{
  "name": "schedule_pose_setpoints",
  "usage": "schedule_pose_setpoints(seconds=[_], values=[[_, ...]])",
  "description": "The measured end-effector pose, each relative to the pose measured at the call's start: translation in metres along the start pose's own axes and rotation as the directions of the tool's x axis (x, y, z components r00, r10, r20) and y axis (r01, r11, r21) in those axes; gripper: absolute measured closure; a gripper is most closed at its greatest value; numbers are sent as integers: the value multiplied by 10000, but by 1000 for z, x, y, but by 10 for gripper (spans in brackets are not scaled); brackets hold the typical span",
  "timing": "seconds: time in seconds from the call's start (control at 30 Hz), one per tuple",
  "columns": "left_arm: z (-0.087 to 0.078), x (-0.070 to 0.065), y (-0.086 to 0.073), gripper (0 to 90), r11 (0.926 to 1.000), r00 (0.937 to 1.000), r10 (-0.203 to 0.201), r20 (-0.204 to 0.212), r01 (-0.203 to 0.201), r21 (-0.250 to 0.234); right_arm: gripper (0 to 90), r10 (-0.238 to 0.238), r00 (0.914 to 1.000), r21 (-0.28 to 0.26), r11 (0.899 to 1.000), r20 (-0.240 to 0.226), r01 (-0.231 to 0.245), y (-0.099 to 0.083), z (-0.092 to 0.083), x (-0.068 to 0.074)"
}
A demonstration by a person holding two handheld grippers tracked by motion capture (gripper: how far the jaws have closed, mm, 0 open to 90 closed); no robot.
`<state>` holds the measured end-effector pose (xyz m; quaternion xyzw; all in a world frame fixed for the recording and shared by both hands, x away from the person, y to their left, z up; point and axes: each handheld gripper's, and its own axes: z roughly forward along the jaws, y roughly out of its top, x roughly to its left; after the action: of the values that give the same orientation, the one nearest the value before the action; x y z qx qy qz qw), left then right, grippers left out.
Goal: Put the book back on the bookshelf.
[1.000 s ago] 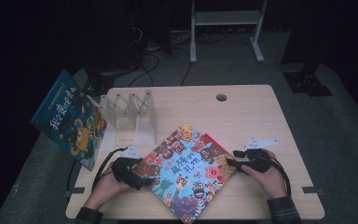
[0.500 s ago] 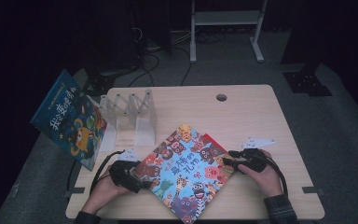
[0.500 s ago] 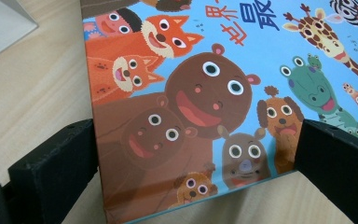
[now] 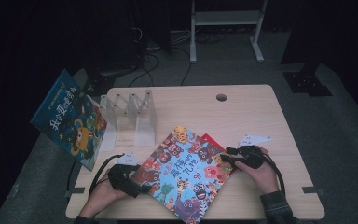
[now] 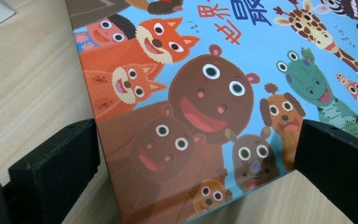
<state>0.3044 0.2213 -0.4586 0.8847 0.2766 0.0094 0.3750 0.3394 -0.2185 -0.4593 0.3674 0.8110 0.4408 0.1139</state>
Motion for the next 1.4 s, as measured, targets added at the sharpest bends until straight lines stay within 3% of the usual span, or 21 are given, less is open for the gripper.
schedule_pose_setpoints(seconds=[0.3, 0.57, 0.7, 0.9, 1.13, 1.4], values=[[-6, 4, 6, 0, 9997, 9990, -11, -457, 0, -240, 655, 15, 10000, -316, 9995, -8, -15, -8, -26, 4], [-9, 11, 14, 0, 9989, 9978, -105, -662, 74, -466, 818, -47, 9999, -72, 10000, -89, 47, -28, -39, 13], [-10, 14, 19, 0, 9983, 9972, -47, -746, 4, -577, 878, -116, 9992, -33, 9999, -374, 115, -36, -42, 21], [-8, 21, 26, 0, 9983, 9964, -42, -846, -7, -580, 884, -94, 9957, -29, 10000, -919, 92, -42, -42, 34], [-1, 29, 31, 0, 9974, 9978, -263, -603, 221, -689, 884, -194, 9908, 180, 9996, -1341, 220, -45, -34, 44], [9, 35, 33, 0, 9985, 9989, -328, -336, 313, -444, 889, -269, 9912, 230, 9993, -1294, 302, -43, -31, 46]])
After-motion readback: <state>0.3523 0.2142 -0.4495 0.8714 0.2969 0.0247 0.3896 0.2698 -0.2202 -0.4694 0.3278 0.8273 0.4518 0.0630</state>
